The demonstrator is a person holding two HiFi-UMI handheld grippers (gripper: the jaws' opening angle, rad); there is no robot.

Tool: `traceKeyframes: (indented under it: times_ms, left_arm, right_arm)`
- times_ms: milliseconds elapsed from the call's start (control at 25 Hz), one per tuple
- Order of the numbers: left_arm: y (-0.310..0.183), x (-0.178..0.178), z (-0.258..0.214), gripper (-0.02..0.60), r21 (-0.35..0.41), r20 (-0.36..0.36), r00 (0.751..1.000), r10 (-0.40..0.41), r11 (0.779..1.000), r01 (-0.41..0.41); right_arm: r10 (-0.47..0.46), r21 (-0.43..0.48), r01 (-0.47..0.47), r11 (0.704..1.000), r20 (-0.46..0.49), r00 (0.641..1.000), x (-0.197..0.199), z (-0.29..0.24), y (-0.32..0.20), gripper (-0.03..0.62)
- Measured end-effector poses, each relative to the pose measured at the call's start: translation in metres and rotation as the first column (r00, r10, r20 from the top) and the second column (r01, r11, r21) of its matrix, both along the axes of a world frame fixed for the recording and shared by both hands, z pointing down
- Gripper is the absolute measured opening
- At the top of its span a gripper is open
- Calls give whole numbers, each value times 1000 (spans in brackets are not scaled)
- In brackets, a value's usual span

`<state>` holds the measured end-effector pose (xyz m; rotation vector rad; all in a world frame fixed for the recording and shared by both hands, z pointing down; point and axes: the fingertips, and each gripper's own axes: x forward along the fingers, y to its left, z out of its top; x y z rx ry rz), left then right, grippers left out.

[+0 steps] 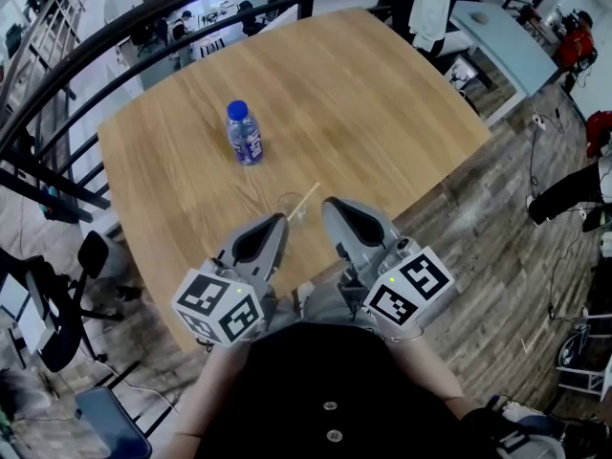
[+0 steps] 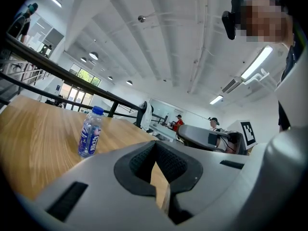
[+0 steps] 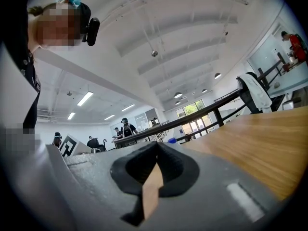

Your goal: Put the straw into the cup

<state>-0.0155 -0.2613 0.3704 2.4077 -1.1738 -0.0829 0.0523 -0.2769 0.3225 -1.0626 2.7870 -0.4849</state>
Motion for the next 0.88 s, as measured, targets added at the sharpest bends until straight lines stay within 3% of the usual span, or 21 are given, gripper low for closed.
traceKeyframes:
  times_ms: [600, 880]
  left_arm:
    - [-3, 2, 18, 17, -58, 24, 1000, -9, 998, 11]
    - [-5, 1, 22, 17, -85, 15, 1000, -20, 996, 22]
  right_arm:
    - [-42, -49, 39, 998, -53, 998, -7, 20, 2, -2]
    - [-1, -41, -1, 999, -34, 999, -1, 18, -1, -2]
